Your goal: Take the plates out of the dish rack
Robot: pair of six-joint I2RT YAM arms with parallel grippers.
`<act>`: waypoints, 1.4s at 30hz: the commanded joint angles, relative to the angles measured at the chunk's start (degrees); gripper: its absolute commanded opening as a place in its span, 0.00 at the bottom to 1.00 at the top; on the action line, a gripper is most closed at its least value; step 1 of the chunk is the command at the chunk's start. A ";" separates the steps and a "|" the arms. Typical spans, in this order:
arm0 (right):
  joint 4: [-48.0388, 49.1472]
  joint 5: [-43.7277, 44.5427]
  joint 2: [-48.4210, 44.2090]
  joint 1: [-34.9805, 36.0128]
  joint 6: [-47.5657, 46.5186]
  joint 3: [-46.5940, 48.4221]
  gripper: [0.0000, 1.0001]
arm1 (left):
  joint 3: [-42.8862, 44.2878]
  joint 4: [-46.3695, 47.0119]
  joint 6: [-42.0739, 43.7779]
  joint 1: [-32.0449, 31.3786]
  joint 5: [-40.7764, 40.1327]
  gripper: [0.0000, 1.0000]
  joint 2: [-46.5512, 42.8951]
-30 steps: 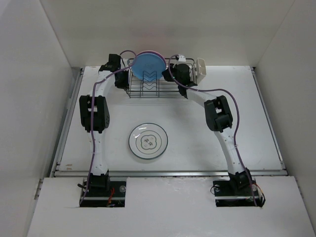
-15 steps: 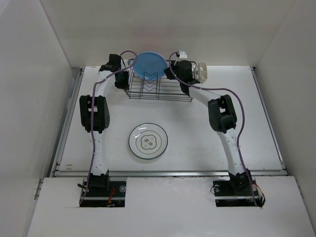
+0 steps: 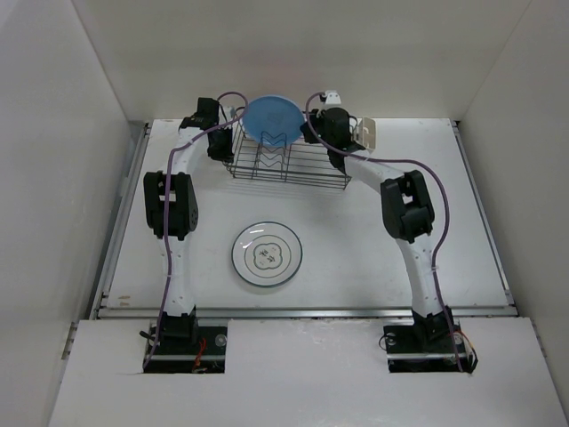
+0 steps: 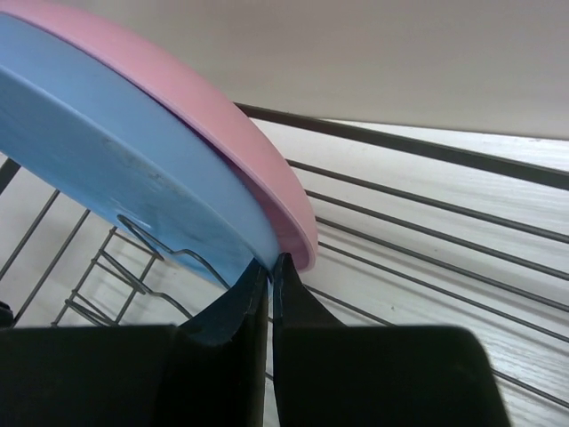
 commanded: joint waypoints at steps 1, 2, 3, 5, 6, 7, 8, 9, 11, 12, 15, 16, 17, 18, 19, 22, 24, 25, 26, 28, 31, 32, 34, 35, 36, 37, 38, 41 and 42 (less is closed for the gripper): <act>13.65 1.46 -10.64 -0.78 2.24 2.38 0.00 | -1.17 -1.90 -0.81 -0.57 -0.21 0.00 -0.65; 13.65 2.25 -10.65 -0.79 1.37 2.38 0.00 | -1.17 -2.59 -0.82 -0.57 0.40 0.00 -0.65; 13.65 2.96 -10.65 -0.79 0.49 2.38 0.00 | -1.17 -2.60 -0.82 -0.57 0.41 0.00 -0.65; 14.17 2.35 -10.65 -0.79 -0.75 2.90 0.00 | -1.69 -3.12 -1.35 -0.57 1.02 0.00 -1.18; 14.18 1.22 -10.65 -0.79 -1.28 2.90 0.00 | -1.69 -3.13 -1.35 -0.57 1.81 0.00 -1.18; 14.18 -1.58 -10.65 -0.79 -1.98 3.60 0.00 | -1.69 -3.13 -1.35 -0.57 2.42 0.00 -1.18; 14.18 -2.39 -10.65 -0.79 -1.98 3.61 0.00 | -1.69 -3.13 -1.35 -0.57 2.43 0.00 -1.18; 14.18 -2.40 -11.17 -0.79 -2.77 3.61 0.00 | -1.69 -3.13 -1.35 -0.57 2.43 0.00 -1.18; 14.18 -1.87 -11.69 -0.17 -3.48 2.47 0.00 | -1.69 -3.13 -1.87 -0.57 2.43 0.00 -1.18; 14.18 -1.87 -12.22 -0.17 -3.48 2.47 0.00 | -1.69 -3.13 -1.87 -0.57 2.43 0.00 -1.18; 14.18 0.23 -13.97 -0.17 -4.00 0.19 0.00 | -1.69 -3.13 -1.87 -0.57 2.43 0.00 -1.18; 14.18 0.24 -14.68 -0.17 -4.01 -0.34 0.00 | -1.69 -3.13 -2.40 -0.57 2.43 0.00 -1.18; 13.57 1.02 -15.47 -0.17 -4.01 -0.96 0.00 | -1.69 -3.13 -2.40 -0.57 2.43 0.00 -1.18; 12.78 1.55 -17.22 -0.17 -4.01 -2.27 0.00 | -1.69 -3.13 -3.18 -0.57 2.43 0.00 -1.18; 12.08 1.56 -18.19 -0.17 -4.01 -2.89 0.00 | -1.69 -3.13 -3.80 0.04 2.43 0.00 -1.18; 5.24 -1.59 -22.76 -1.40 -5.23 -4.21 0.00 | -1.69 -3.13 -7.31 2.06 5.24 0.00 -1.18; -1.77 -6.58 -25.48 -2.02 -5.76 -6.66 0.00 | -1.69 -3.13 -8.64 2.76 5.77 0.00 -1.18; -4.43 -8.44 -28.37 -2.63 -5.76 -7.28 0.00 | -1.69 -3.13 -8.64 2.77 5.77 0.00 -1.79; -7.15 -9.85 -29.79 -2.63 -5.76 -8.07 0.00 | -1.69 -3.13 -8.64 2.77 5.77 0.00 -1.80; -14.97 -13.45 -32.60 -2.63 -5.76 -11.14 0.00 | -2.92 -3.13 -8.12 2.77 5.77 0.00 -2.41; -24.80 -10.07 -39.02 -2.63 -5.06 -15.27 0.00 | -4.23 -2.60 -7.59 2.07 5.77 0.00 -3.73; -26.76 -8.83 -42.78 -3.16 -5.06 -18.77 0.00 | -4.94 -2.60 -8.46 1.54 5.77 0.00 -4.43; -33.32 -7.41 -46.05 -3.16 -5.06 -21.43 0.00 | -5.55 -2.60 -10.39 1.54 5.16 0.00 -4.96; -35.98 -7.41 -47.37 -3.68 -5.06 -22.83 0.00 | -6.26 -3.12 -11.10 1.54 4.63 0.00 -4.96; -38.44 -8.36 -49.56 -3.69 -5.06 -23.37 0.00 | -7.13 -3.13 -11.89 1.54 4.63 0.00 -6.35; -40.73 -9.07 -50.62 -3.69 -5.06 -24.07 0.00 | -8.27 -3.13 -13.20 1.54 4.63 0.00 -7.06; -43.97 -9.69 -51.68 -3.69 -4.54 -25.03 0.00 | -9.50 -2.52 -13.73 1.54 4.63 0.00 -7.77; -48.82 -10.40 -55.55 -3.69 -2.26 -30.65 0.00 | -13.73 -1.81 -14.79 1.54 4.63 0.00 -9.71; -50.14 -10.40 -56.17 -4.30 -1.73 -33.54 0.00 | -13.73 -1.81 -14.79 1.54 3.67 0.00 -10.32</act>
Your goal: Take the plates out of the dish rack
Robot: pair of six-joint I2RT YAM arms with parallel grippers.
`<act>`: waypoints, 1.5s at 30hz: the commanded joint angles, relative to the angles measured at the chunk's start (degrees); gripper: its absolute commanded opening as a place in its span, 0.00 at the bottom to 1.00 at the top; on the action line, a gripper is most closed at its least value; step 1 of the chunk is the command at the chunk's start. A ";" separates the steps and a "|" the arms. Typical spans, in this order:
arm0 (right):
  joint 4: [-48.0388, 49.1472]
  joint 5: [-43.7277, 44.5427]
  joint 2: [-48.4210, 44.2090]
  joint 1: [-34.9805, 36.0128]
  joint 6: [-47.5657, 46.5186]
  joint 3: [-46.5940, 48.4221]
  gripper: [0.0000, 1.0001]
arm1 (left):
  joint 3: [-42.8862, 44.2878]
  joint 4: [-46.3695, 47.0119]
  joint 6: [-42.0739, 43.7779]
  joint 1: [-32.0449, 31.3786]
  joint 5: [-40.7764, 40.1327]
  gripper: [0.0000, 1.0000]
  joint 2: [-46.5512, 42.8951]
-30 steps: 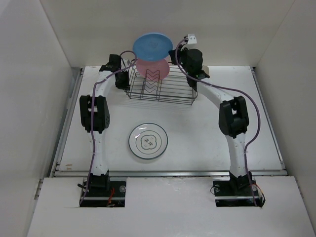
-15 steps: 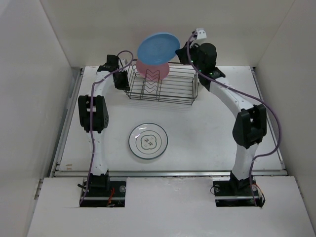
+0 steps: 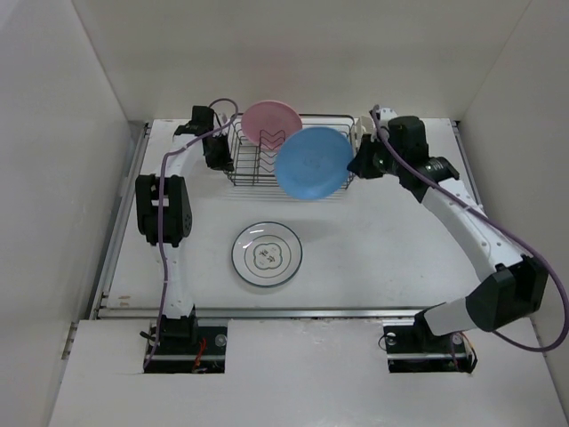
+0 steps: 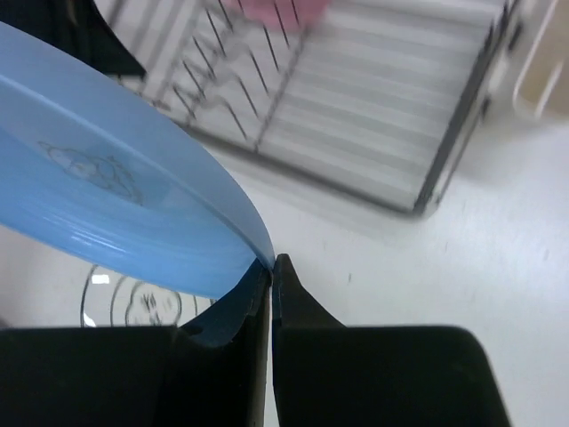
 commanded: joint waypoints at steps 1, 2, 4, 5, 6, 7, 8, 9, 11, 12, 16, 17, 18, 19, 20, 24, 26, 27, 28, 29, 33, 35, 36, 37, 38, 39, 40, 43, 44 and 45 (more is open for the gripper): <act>-10.44 -0.76 -1.99 -0.81 3.20 -5.41 0.00 | -2.30 -5.26 -4.87 -0.40 -1.10 0.00 -3.74; -13.58 1.25 -1.99 -0.81 4.42 -7.51 0.00 | -2.30 -5.26 -4.35 -0.41 -2.41 0.00 -3.74; -15.98 3.46 -0.86 -0.81 5.83 -9.90 0.00 | -1.69 -5.26 -3.73 -1.02 -3.74 0.00 -4.27; -16.51 3.46 -0.32 -0.81 7.06 -11.04 0.00 | -1.17 -5.26 -3.73 -1.02 -3.74 0.00 -4.27; -16.52 3.46 0.38 -0.81 7.07 -12.09 0.00 | -1.16 -5.87 -3.73 -1.02 -4.35 0.00 -4.27; -16.52 2.59 1.43 -1.33 7.94 -13.93 0.00 | -0.55 -5.88 -3.73 -1.55 -4.36 0.00 -4.27; -15.99 1.98 2.05 -1.94 7.95 -14.65 0.00 | -0.54 -5.88 -3.73 -1.55 -4.36 0.00 -4.27; -15.99 1.97 2.58 -1.95 8.47 -15.26 0.00 | -0.54 -6.40 -3.73 -1.55 -4.97 0.00 -4.27; -17.12 4.32 4.85 -2.56 9.09 -15.27 0.00 | -0.54 -6.40 -3.73 -1.55 -5.76 0.00 -4.97; -18.26 6.08 5.74 -2.56 9.61 -15.27 0.00 | -0.54 -6.40 -3.73 -1.55 -5.77 0.00 -4.97; -19.24 7.95 7.68 -3.09 9.62 -15.88 0.00 | -0.54 -6.40 -4.34 -1.55 -6.47 0.00 -5.50; -19.24 7.95 8.55 -3.09 9.62 -15.88 0.00 | -0.54 -6.40 -4.87 -1.55 -6.47 0.00 -5.50; -19.85 7.95 9.95 -3.09 9.62 -15.88 0.00 | -0.54 -6.40 -4.87 -1.55 -5.95 0.00 -5.50; -19.86 7.95 10.92 -3.09 9.62 -15.88 0.00 | -0.54 -6.40 -4.87 -1.55 -5.94 0.00 -5.50; -21.25 7.95 12.06 -3.09 9.62 -15.27 0.00 | -0.54 -6.40 -4.87 -1.55 -5.94 0.00 -5.50; -22.58 8.47 17.08 -3.09 9.09 -14.57 0.07 | -0.54 -6.40 -4.26 -1.55 -5.94 0.00 -5.50; -21.96 9.00 17.70 -3.09 9.09 -14.57 0.21 | -0.54 -6.40 -4.26 -1.55 -6.47 0.07 -5.50; -21.96 9.00 17.70 -3.09 9.09 -14.57 0.23 | -0.54 -6.40 -4.26 -1.55 -6.47 0.10 -5.50; -21.96 9.00 17.70 -3.09 9.09 -14.57 0.28 | -0.54 -6.40 -4.26 -1.55 -6.47 0.14 -5.50; -21.44 9.52 17.09 -3.09 9.09 -14.57 0.31 | -0.54 -6.40 -4.26 -1.55 -6.47 0.17 -5.50; -21.44 9.53 14.45 -3.09 8.22 -12.55 0.42 | 0.50 -5.88 -3.73 -1.55 -6.47 0.26 -4.98; -21.44 8.22 12.96 -3.09 6.63 -10.80 0.46 | 1.03 -5.88 -3.73 -1.55 -6.47 0.29 -4.97; -21.44 8.21 11.04 -2.57 5.93 -10.00 0.54 | 1.04 -5.88 -3.73 -1.55 -6.47 0.29 -4.97; -21.44 8.21 9.97 -2.04 4.45 -9.21 0.59 | 1.04 -5.88 -3.21 -1.55 -6.47 0.31 -4.97; -21.44 8.21 8.83 -1.51 3.74 -8.16 0.64 | 1.04 -5.88 -3.20 -1.55 -6.47 0.33 -4.97; -21.44 8.21 6.73 0.06 2.86 -5.71 0.75 | 1.56 -6.40 -2.68 -1.55 -6.47 0.33 -4.97; -20.74 8.21 5.75 0.94 1.11 -4.38 0.83 | 1.56 -6.40 -2.67 -1.55 -6.47 0.34 -4.97; -17.41 6.20 3.64 5.16 -2.24 2.20 1.00 | 1.56 -6.40 -2.06 -1.55 -6.47 0.35 -4.97; -15.74 6.19 3.64 6.04 -4.25 3.79 1.00 | 1.56 -6.40 -1.36 -1.55 -6.47 0.35 -4.97; -11.03 6.19 3.64 6.83 -4.88 5.20 1.00 | 1.56 -6.40 -1.36 -1.55 -6.47 0.35 -4.97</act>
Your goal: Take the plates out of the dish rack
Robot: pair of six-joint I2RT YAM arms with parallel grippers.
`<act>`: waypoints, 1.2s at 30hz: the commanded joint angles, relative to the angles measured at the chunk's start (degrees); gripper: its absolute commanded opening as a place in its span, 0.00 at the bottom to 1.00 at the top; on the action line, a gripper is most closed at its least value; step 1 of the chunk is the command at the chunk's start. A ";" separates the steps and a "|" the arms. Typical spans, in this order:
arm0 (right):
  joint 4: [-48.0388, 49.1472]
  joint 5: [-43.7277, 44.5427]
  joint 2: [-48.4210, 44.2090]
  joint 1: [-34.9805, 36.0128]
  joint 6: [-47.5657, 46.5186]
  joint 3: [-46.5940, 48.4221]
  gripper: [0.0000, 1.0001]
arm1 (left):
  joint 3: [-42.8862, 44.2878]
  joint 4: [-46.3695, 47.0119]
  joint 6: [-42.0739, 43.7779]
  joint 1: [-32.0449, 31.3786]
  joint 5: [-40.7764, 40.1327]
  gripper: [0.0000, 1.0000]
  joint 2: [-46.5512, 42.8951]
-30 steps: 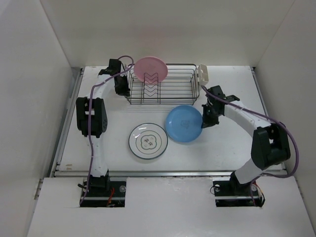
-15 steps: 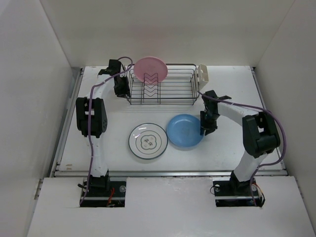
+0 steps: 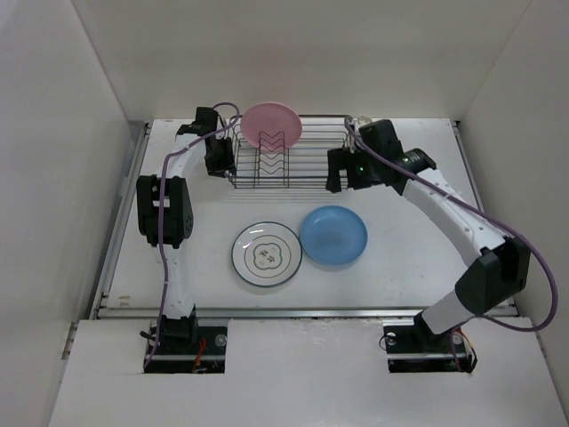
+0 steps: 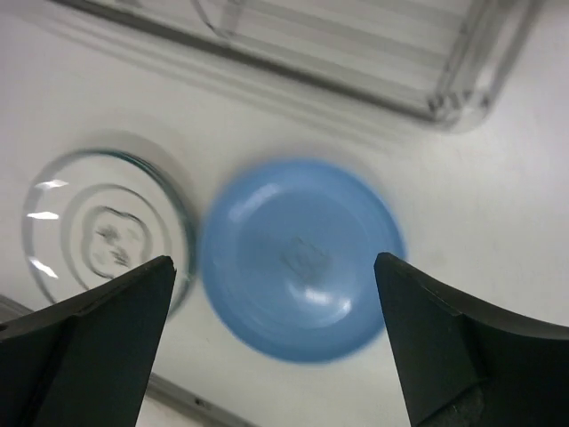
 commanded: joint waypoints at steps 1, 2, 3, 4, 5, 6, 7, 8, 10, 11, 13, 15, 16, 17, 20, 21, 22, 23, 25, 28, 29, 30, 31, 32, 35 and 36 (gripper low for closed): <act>11.21 -0.79 -0.94 3.21 -5.26 7.84 1.00 | 2.37 -1.38 1.18 -0.02 -0.61 0.35 -2.97; 14.38 0.00 0.21 3.21 -5.78 9.09 1.00 | 2.98 -1.38 1.18 -0.02 -0.61 0.35 -2.44; 21.02 0.71 1.70 3.21 -5.78 10.32 1.00 | 2.99 -1.38 1.18 -0.02 -0.61 0.35 -2.43; 24.22 2.45 3.54 3.21 -5.78 12.94 1.00 | 3.51 -1.38 1.18 -0.02 -0.61 0.33 -1.82; 26.95 3.08 8.17 3.21 -6.31 14.88 1.00 | 4.21 -2.07 1.70 -0.02 0.00 0.33 -1.12; 28.98 3.09 11.09 3.21 -6.31 17.25 1.00 | 4.22 -2.86 1.71 -0.02 0.00 0.32 -1.12; 30.30 3.09 14.25 3.21 -6.31 20.14 1.00 | 4.83 -2.87 1.71 -0.02 0.53 0.30 -0.42; 30.32 1.87 21.33 2.61 -6.31 28.00 0.99 | 4.83 -3.57 1.71 -0.02 0.53 0.30 0.28; 26.99 -0.16 28.66 2.60 -6.31 36.57 0.99 | 4.83 -4.10 1.09 -0.02 0.53 0.27 0.29; 26.98 -0.77 32.09 2.60 -6.31 43.92 0.97 | 4.83 -4.10 1.09 -0.02 0.53 0.25 0.81; 26.98 -1.48 40.62 2.60 -5.79 49.50 0.96 | 4.83 -4.10 1.09 -0.02 0.53 0.24 0.82; 31.18 -1.48 46.50 2.60 -5.78 54.25 0.92 | 5.36 -4.10 1.09 -0.02 0.00 0.23 0.82; 33.46 -0.53 47.75 2.60 -5.09 54.27 0.92 | 5.97 -4.10 1.70 -0.02 0.00 0.23 1.34; 38.18 0.88 48.72 2.60 -3.43 54.27 0.92 | 5.98 -4.10 1.71 -0.02 0.00 0.22 1.35; 43.75 8.17 51.28 2.07 -0.61 53.75 0.90 | 6.50 -4.10 1.71 -0.02 0.00 0.22 1.87; 46.63 10.27 51.80 2.07 -0.60 53.75 0.88 | 6.50 -4.10 1.71 -0.02 0.00 0.20 1.87; 47.88 10.29 52.68 1.46 0.01 53.75 0.86 | 6.50 -4.10 1.71 -0.02 0.00 0.20 2.40; 48.94 10.82 52.69 1.46 0.02 53.75 0.84 | 6.50 -4.10 1.71 -0.02 0.00 0.18 2.40; 50.52 10.30 53.39 1.46 0.02 55.06 0.83 | 6.50 -4.62 1.71 -0.02 0.00 0.17 2.40; 52.28 7.15 54.44 0.84 0.02 55.07 0.83 | 7.03 -4.63 1.71 -0.02 0.00 0.13 3.02; 53.16 6.26 55.06 0.84 0.02 55.07 0.83 | 7.03 -4.63 1.71 -0.02 0.00 0.12 3.02; 53.17 5.56 55.06 0.84 0.02 55.07 0.80 | 7.03 -4.63 1.71 -0.02 0.00 0.10 3.62; 53.69 4.94 55.76 0.84 0.02 55.07 0.76 | 7.03 -4.63 1.71 -0.02 0.00 0.05 3.63; 53.70 4.15 55.76 0.84 0.54 55.07 0.72 | 7.03 -4.63 1.71 -0.02 0.00 0.03 3.63; 53.70 1.26 56.91 0.84 1.25 55.07 0.60 | 7.03 -5.16 1.71 -0.02 0.00 0.00 3.63; 54.39 0.20 56.91 0.84 1.77 55.07 0.60 | 7.03 -5.16 1.71 -0.02 0.00 0.00 3.63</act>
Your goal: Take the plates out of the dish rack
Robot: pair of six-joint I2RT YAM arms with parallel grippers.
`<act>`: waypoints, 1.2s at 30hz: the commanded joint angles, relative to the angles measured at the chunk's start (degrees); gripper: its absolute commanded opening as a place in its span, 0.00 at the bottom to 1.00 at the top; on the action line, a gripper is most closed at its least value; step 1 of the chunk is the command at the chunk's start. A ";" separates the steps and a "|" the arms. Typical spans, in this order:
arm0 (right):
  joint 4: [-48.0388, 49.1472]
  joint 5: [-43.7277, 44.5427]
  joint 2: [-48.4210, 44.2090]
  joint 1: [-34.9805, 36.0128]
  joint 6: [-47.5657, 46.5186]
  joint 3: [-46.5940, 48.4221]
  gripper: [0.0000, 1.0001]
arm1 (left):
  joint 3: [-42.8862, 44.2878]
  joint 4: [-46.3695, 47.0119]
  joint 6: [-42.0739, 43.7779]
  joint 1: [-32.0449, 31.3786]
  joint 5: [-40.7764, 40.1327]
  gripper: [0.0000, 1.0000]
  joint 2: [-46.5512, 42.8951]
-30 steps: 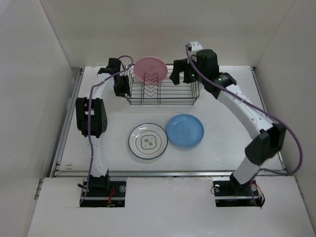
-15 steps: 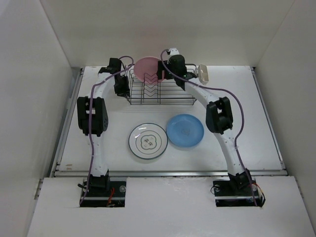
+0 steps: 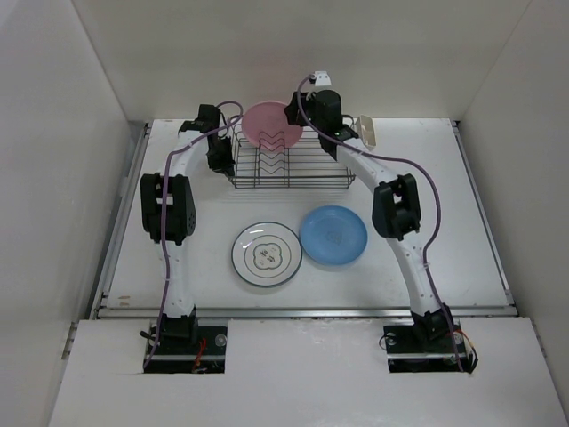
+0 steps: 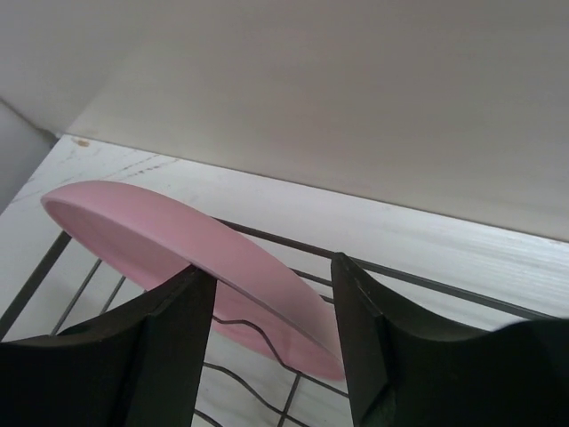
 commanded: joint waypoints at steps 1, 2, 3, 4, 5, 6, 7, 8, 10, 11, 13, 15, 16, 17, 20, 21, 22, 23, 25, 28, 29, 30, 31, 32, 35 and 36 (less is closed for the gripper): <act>5.74 -4.86 1.24 -0.01 1.47 2.43 0.60 | 1.79 -1.72 -0.59 0.26 -1.46 0.00 0.40; 6.35 -5.82 1.24 -0.01 1.47 2.43 0.57 | 1.79 -1.72 -0.59 0.26 -1.46 0.00 0.40; 6.36 -7.23 1.24 -0.01 1.47 2.43 0.50 | 1.18 -1.72 -0.59 0.26 -1.46 0.00 0.40; 6.88 -7.24 1.24 -0.01 1.47 2.43 0.47 | 1.17 -1.72 -0.59 0.26 -1.46 0.00 0.40; 6.89 -7.94 1.24 -0.01 1.47 2.43 0.42 | 1.17 -1.72 -0.59 0.26 -1.46 0.00 0.40; 6.89 -7.94 1.76 -0.01 2.08 1.91 0.37 | 0.65 -1.72 -0.59 0.26 -1.46 0.00 0.40; 6.89 -7.94 1.77 -0.01 2.08 1.91 0.27 | 0.64 -1.72 -0.59 0.26 -1.46 0.00 0.40; 6.89 -7.94 1.77 -0.01 2.08 1.91 0.21 | 0.64 -1.72 -0.59 0.26 -1.46 0.00 0.40; 6.27 -6.99 1.25 -0.01 2.70 1.91 0.08 | 0.64 -1.72 -0.59 0.26 -0.93 0.00 0.40; 5.66 -6.19 0.02 -0.01 2.70 1.91 0.00 | 0.64 -1.72 -0.59 0.26 -0.93 0.00 0.40; 5.66 -2.43 -2.43 -0.01 1.92 1.12 0.00 | 0.12 -1.72 -1.20 0.26 -0.93 0.00 0.40; 6.44 -0.39 -4.02 -0.54 0.86 1.12 0.00 | 0.12 -1.20 -1.81 0.26 -0.93 0.00 0.40; 7.75 0.40 -4.90 -0.54 0.07 1.12 0.00 | 0.12 -0.68 -2.43 0.26 -0.93 0.00 0.40; 8.72 1.45 -7.00 -0.54 0.06 1.12 0.00 | -0.49 -0.67 -2.96 0.26 -0.93 0.00 -0.13; 14.87 3.04 -11.05 -0.54 0.06 -1.16 0.00 | -0.50 -0.67 -2.96 0.26 -0.93 0.00 -0.13; 16.28 4.70 -13.50 -0.54 0.06 -2.65 0.00 | -0.50 -0.67 -2.96 0.26 -0.93 0.00 -0.13; 17.34 5.23 -14.57 -0.54 -0.63 -2.66 0.00 | -0.50 -0.67 -2.96 0.26 -0.93 0.00 -0.13; 17.96 5.24 -15.28 -0.54 -1.51 -3.19 0.00 | -0.50 -0.67 -2.96 0.26 -1.54 0.00 -0.13; 17.96 2.96 -16.94 -0.54 -2.66 -3.71 0.00 | -0.50 -0.67 -2.43 0.26 -1.55 0.00 -0.13; 17.96 1.81 -19.75 -0.01 -5.21 -8.00 0.00 | -0.50 -0.67 -2.43 0.26 -2.16 0.00 -0.65; 18.48 1.81 -20.37 -0.01 -5.21 -9.07 0.00 | -0.50 -0.67 -2.43 0.26 -2.69 0.00 -0.66; 19.10 1.81 -20.90 -0.01 -5.99 -10.04 0.00 | -0.50 -0.67 -2.43 0.26 -2.69 0.00 -0.66; 19.10 3.38 -20.91 -0.01 -6.70 -11.53 0.00 | -0.50 -0.67 -2.43 0.26 -2.69 0.00 -0.66; 19.71 3.92 -21.60 -0.01 -7.23 -11.54 0.00 | -0.50 -0.67 -2.43 0.26 -2.69 0.00 -0.66; 19.72 4.54 -21.61 0.51 -10.82 -11.28 0.00 | -0.50 -0.67 -2.43 0.26 -1.55 0.00 -0.66; 19.72 3.93 -20.91 0.52 -14.84 -11.28 0.00 | -0.50 -0.67 -2.96 0.26 -0.85 0.00 -0.66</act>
